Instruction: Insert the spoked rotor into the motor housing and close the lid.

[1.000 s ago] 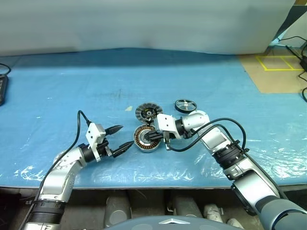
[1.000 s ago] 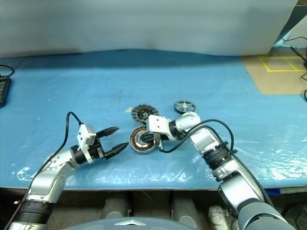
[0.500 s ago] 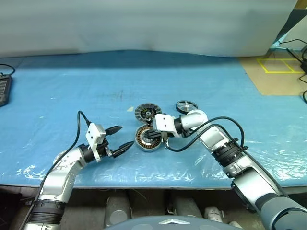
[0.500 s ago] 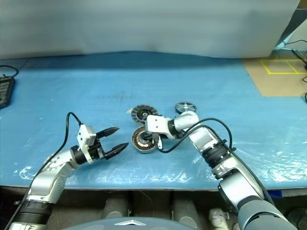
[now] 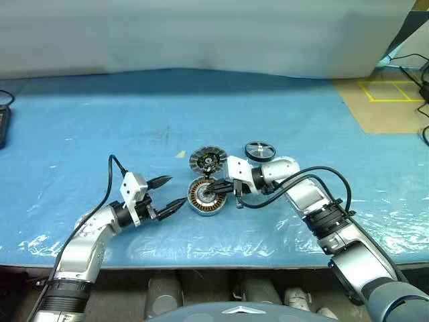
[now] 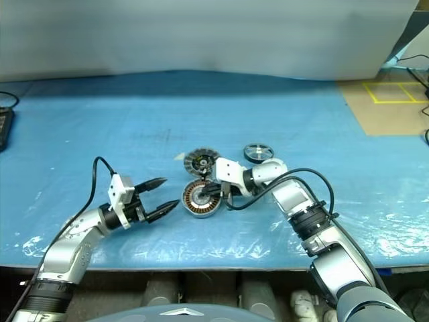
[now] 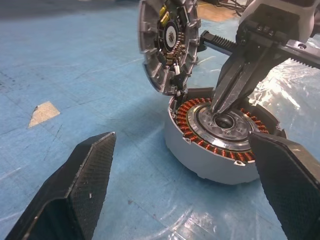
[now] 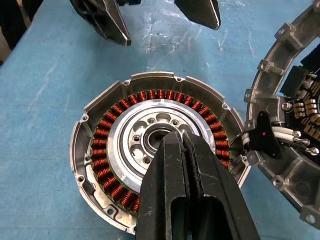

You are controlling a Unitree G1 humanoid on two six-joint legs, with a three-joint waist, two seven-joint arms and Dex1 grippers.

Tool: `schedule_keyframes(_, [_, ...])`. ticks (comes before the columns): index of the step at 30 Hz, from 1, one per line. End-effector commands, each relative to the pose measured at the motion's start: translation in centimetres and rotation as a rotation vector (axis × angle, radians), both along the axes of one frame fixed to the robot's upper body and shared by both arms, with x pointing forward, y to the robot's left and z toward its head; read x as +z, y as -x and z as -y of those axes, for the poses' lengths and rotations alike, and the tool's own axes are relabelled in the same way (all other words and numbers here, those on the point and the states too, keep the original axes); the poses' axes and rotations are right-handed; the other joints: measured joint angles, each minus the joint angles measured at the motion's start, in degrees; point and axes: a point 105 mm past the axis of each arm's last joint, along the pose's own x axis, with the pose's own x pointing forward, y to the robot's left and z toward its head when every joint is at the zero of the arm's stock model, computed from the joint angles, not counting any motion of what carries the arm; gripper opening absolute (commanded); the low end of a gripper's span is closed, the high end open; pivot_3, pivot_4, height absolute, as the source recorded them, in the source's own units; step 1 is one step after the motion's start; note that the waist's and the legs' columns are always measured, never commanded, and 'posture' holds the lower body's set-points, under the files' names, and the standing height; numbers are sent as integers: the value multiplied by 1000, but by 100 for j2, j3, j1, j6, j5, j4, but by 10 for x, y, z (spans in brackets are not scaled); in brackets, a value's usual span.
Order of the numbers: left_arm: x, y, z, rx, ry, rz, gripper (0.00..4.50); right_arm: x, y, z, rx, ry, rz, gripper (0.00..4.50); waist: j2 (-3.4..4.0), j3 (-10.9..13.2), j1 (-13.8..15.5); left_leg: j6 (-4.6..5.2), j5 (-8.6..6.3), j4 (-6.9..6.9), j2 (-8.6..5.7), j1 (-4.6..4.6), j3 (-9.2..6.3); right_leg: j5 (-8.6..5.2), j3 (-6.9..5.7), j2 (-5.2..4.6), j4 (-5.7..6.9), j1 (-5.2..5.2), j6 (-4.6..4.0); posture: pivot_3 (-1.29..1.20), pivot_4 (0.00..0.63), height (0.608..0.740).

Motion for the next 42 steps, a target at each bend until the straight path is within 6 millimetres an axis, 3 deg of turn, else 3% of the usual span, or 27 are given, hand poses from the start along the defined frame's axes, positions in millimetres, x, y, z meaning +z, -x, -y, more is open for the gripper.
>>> schedule_keyframes(1, [5,0,2,-17,-1,33,4434,16,4,-8,19,-75,6,70,0,1,-4,0,0,-1,2,-4,1,0,0,1,0,-5,0,0,150,740])
schedule_keyframes(7, [4,-1,3,-23,0,33,4434,33,2,-12,17,-121,34,70,0,1,0,0,1,9,2,-57,4,2,0,1,9,-57,0,0,150,740])
schedule_keyframes(12, [4,-2,3,-26,2,33,4434,33,4,-10,26,-109,20,70,0,1,1,-1,1,9,2,-67,4,2,-2,1,9,-65,0,0,150,740])
schedule_keyframes(26, [5,-2,5,-24,4,37,4434,-7,4,2,-3,-24,-56,70,0,1,-2,0,1,13,3,-66,4,3,-1,1,15,-65,-1,0,150,740])
schedule_keyframes(34, [5,-1,4,-19,2,38,4434,-32,4,16,3,119,-16,70,-1,0,0,0,1,22,2,-49,4,3,0,0,27,-53,-1,0,150,740])
schedule_keyframes(42, [5,-1,3,-19,3,37,4434,-39,6,21,33,197,31,70,-1,0,13,0,-1,12,-1,37,4,0,2,-8,8,37,1,0,150,740])
